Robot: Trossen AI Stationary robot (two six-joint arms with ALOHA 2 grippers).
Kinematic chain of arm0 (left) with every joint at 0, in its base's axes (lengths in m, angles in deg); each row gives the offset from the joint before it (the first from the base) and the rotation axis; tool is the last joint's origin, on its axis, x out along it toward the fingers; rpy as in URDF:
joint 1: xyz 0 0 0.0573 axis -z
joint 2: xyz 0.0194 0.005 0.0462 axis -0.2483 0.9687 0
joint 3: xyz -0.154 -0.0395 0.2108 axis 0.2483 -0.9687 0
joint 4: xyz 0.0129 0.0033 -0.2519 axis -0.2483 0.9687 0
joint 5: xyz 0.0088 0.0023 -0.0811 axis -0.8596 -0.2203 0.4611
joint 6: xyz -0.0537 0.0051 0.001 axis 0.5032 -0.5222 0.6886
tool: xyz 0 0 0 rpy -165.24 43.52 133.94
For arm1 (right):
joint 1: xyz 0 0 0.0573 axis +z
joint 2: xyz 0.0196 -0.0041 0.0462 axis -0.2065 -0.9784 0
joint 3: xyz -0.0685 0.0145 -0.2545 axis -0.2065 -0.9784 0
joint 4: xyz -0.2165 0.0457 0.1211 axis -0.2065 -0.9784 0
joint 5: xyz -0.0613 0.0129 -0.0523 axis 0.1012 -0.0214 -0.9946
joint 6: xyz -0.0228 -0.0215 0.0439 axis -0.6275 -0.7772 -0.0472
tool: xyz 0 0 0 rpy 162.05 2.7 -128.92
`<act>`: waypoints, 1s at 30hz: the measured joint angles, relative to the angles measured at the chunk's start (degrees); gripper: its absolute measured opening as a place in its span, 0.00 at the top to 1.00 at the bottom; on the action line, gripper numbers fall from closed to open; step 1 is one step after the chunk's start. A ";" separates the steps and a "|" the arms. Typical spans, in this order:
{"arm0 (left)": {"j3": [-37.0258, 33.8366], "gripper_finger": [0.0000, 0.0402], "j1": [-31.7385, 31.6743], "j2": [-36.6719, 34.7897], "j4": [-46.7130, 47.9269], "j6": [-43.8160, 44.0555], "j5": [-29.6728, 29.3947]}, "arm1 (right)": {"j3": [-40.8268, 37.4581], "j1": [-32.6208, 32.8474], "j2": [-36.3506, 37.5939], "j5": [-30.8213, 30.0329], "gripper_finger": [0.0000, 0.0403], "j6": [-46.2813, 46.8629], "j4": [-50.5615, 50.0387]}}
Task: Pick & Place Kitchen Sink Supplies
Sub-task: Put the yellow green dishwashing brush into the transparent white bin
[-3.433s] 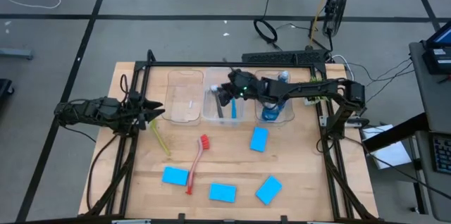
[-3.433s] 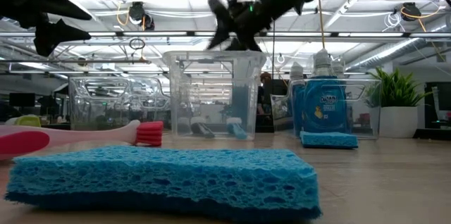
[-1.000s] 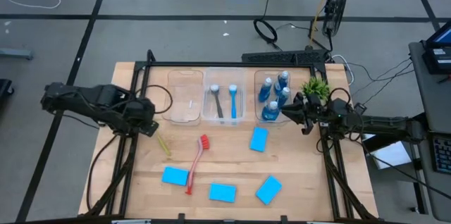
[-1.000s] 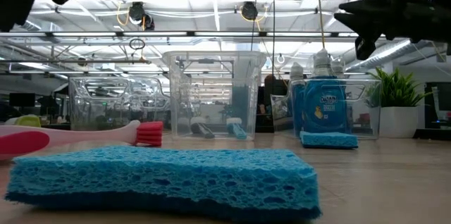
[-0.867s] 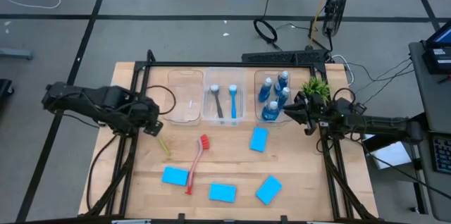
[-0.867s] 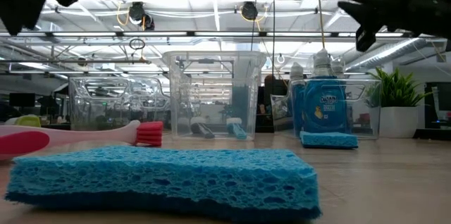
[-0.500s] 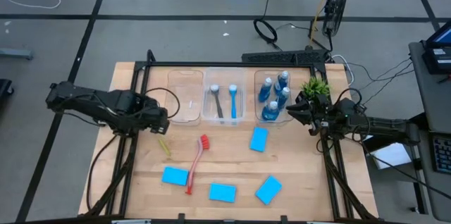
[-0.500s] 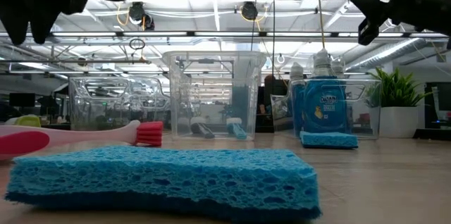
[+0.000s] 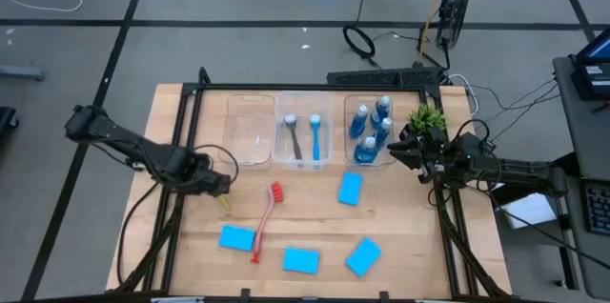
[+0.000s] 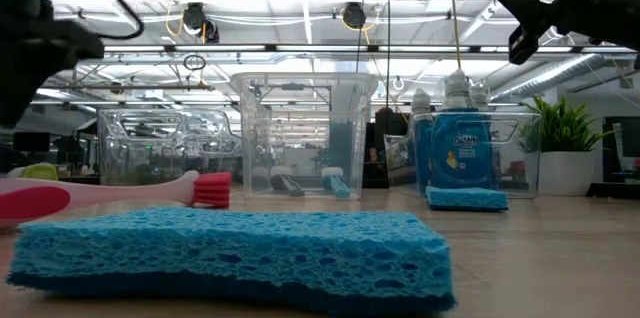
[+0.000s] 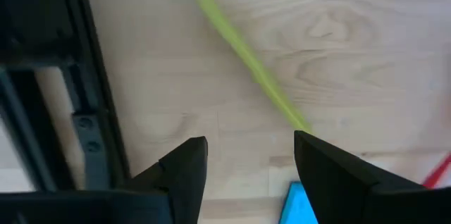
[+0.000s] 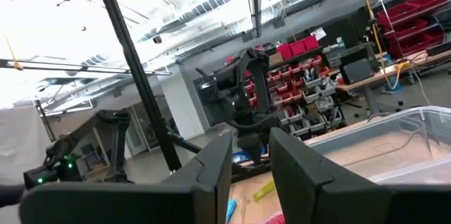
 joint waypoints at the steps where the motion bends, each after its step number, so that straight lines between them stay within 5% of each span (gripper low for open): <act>1: -1.19 0.47 0.64 0.00 -1.37 1.81 -0.01 | 0.00 0.00 0.00 0.00 0.79 0.03 0.02; 9: -4.96 0.47 3.27 0.15 -5.18 12.26 -6.75 | 0.04 0.00 0.00 -0.04 0.79 0.15 -0.04; 30: -19.10 0.47 3.24 0.25 -22.85 26.36 -9.64 | 0.09 0.00 -0.02 -0.07 0.79 0.61 -0.15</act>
